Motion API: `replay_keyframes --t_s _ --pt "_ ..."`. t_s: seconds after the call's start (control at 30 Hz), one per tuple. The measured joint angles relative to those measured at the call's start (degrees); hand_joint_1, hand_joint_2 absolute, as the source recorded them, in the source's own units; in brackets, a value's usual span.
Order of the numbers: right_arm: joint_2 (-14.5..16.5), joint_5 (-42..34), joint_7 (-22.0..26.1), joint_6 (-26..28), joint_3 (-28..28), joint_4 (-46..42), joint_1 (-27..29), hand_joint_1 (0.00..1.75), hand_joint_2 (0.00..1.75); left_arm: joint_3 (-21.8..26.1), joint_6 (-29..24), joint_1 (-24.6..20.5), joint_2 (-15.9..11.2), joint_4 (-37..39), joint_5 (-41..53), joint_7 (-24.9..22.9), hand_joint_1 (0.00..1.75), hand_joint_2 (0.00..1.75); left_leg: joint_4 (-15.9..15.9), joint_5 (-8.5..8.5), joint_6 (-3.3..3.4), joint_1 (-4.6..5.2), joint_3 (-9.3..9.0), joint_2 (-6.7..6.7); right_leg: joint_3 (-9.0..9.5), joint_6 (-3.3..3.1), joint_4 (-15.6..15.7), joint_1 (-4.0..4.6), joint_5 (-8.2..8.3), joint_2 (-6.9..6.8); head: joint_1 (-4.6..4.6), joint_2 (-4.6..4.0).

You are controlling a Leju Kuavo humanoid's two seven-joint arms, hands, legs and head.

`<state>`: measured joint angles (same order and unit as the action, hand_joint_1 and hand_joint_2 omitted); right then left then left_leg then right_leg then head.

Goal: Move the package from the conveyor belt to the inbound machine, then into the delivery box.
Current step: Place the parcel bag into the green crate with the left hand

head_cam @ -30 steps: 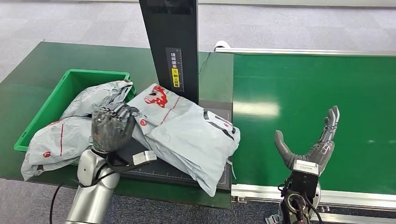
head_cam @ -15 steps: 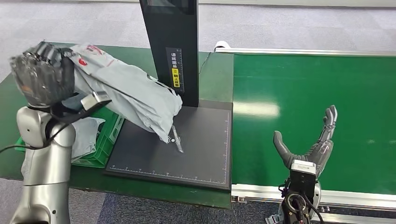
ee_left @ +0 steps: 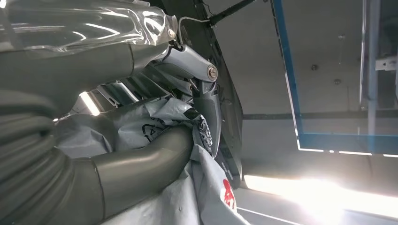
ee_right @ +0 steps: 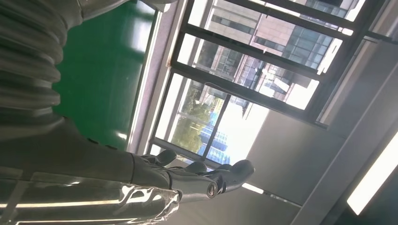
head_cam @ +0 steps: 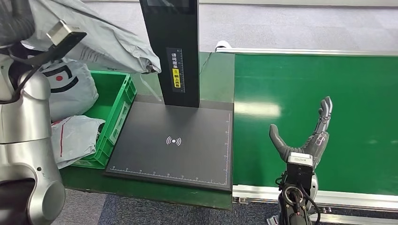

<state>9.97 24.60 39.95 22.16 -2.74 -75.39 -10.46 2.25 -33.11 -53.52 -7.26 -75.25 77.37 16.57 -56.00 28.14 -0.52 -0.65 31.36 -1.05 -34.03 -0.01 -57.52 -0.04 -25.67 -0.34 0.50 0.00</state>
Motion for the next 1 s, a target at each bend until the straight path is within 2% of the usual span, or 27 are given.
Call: replay_keyframes --t_s 0.13,0.37,0.67,0.83,1.0 --pt "0.29 0.27 0.00 -0.50 -0.35 0.05 -0.04 0.00 1.75 0.02 0.59 -2.19 -0.71 1.81 1.19 -0.62 1.75 1.75 0.00 0.00 0.00 0.00 -0.01 -0.01 0.01 0.00 0.00 -0.01 0.00 0.00 0.00 0.00" --pt "0.83 1.55 0.00 -1.49 -1.24 0.04 -0.03 0.00 1.75 0.83 -1.41 -3.09 -1.85 5.13 2.79 -1.52 1.75 1.75 0.00 0.00 0.00 0.00 0.00 -0.01 0.00 0.00 -0.01 0.00 0.00 0.00 0.00 0.00" --pt "1.25 2.60 0.00 -2.21 -1.97 0.03 0.00 0.00 1.75 4.41 -4.36 -4.72 -2.98 8.29 3.68 -3.27 1.75 1.75 0.00 -0.01 -0.01 0.00 0.00 -0.01 0.00 0.00 -0.01 0.00 0.00 0.00 0.01 0.00" --pt "1.35 2.81 0.00 -2.39 -2.27 -0.01 0.00 0.00 1.75 7.05 -1.61 -7.83 -3.09 8.83 -0.05 -3.26 1.75 1.75 0.00 -0.01 -0.01 0.00 0.00 0.00 -0.01 0.00 -0.01 0.01 0.00 0.00 0.00 0.00" --pt "1.60 3.11 0.00 -2.57 -2.46 -0.02 -0.05 0.00 1.75 7.57 1.12 -11.78 -2.93 8.64 0.03 -3.24 1.75 1.75 0.00 -0.01 -0.01 0.00 0.01 0.00 0.00 0.00 -0.01 0.00 0.00 0.00 -0.01 0.00"
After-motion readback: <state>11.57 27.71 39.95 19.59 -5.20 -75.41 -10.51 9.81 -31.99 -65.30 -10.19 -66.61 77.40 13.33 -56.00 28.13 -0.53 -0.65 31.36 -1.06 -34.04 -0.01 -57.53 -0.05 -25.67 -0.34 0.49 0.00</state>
